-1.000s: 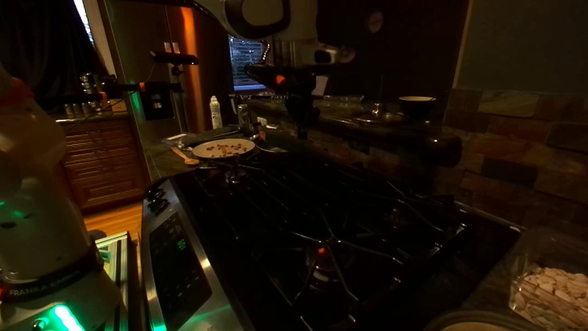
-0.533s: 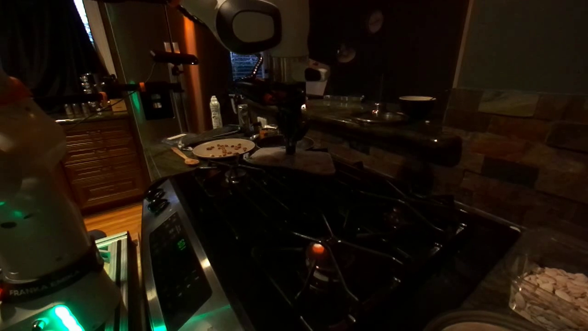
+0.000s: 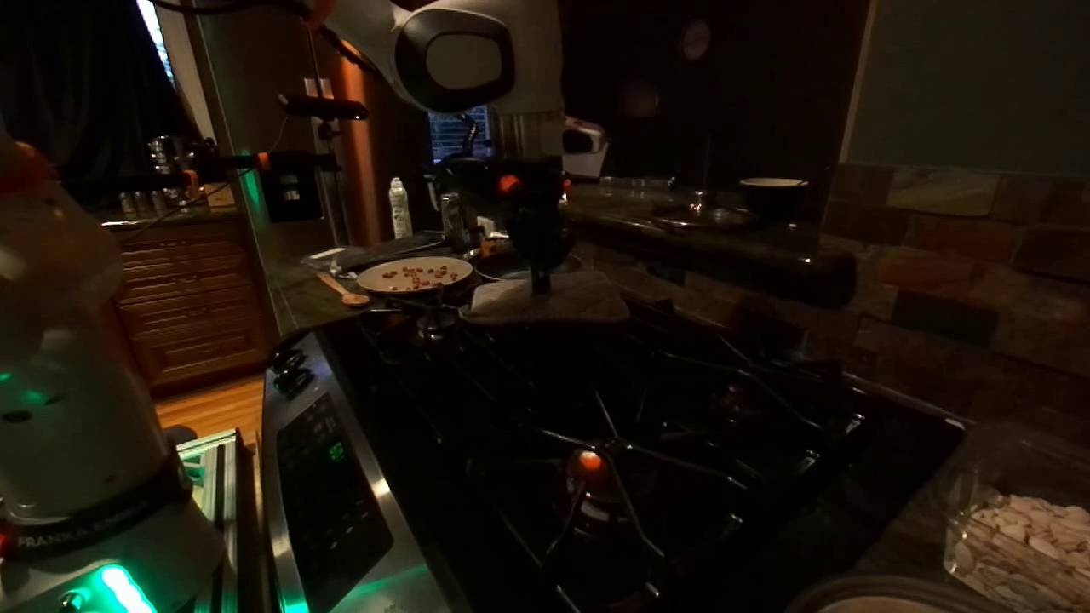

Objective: Put the white item on the stove

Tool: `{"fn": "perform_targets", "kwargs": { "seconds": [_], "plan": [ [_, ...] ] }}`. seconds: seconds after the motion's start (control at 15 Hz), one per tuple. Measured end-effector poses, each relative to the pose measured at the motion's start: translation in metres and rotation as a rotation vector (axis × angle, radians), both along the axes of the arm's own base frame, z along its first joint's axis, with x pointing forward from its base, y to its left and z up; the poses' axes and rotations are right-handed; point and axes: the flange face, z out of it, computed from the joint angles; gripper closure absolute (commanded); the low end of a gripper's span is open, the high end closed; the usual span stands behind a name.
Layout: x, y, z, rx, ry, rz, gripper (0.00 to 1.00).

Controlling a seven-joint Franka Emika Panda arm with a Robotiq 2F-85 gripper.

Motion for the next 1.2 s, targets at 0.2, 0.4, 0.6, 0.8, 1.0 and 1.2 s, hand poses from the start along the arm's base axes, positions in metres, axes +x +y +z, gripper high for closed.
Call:
{"fn": "perform_targets", "kwargs": {
  "seconds": [0.2,0.4,0.6,0.8,1.0,1.2],
  "plan": [
    [0.001,0.006,0.000,-0.024,-0.001,0.032,1.00],
    [0.001,0.009,0.000,-0.040,0.000,0.049,1.00],
    [0.001,0.011,0.000,-0.051,0.000,0.060,1.00],
    [0.002,0.012,0.001,-0.057,-0.001,0.066,0.76],
    [0.003,0.012,0.003,-0.058,-0.005,0.068,0.53],
    [0.004,0.013,0.004,-0.061,-0.007,0.071,0.31]
  ]
}}
